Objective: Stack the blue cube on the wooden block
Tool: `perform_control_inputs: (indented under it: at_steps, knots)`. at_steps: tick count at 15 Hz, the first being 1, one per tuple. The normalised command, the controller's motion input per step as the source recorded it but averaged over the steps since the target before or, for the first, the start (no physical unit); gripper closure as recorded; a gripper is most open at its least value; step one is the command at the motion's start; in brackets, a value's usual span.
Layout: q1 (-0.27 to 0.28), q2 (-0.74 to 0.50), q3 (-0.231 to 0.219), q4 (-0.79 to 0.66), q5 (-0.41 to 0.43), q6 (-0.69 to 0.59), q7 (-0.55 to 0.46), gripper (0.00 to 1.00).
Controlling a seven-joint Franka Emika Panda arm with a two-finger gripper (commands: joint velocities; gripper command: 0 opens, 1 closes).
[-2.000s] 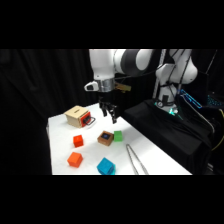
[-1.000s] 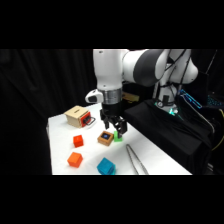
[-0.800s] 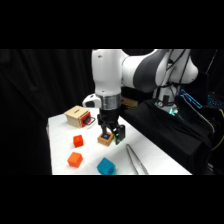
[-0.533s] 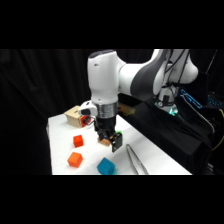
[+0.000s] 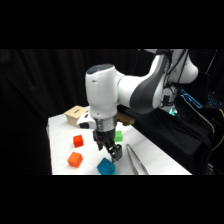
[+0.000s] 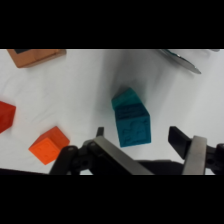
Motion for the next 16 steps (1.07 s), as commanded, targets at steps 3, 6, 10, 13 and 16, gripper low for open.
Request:
perform_control_inputs:
  at_steps: [3,6,10,13,16]
  knots:
    - [-0.021,0.20,0.062,0.15,0.005,0.17,-0.02,0.00]
    - [-0.021,0.19,0.077,0.16,0.023,0.16,-0.05,0.00]
    - [0.005,0.16,0.045,0.16,-0.019,0.15,-0.05,0.00]
    - [0.009,0.13,0.017,0.14,-0.043,0.14,-0.04,0.00]
    - [0.018,0.10,-0.012,0.11,-0.069,0.15,-0.02,0.27]
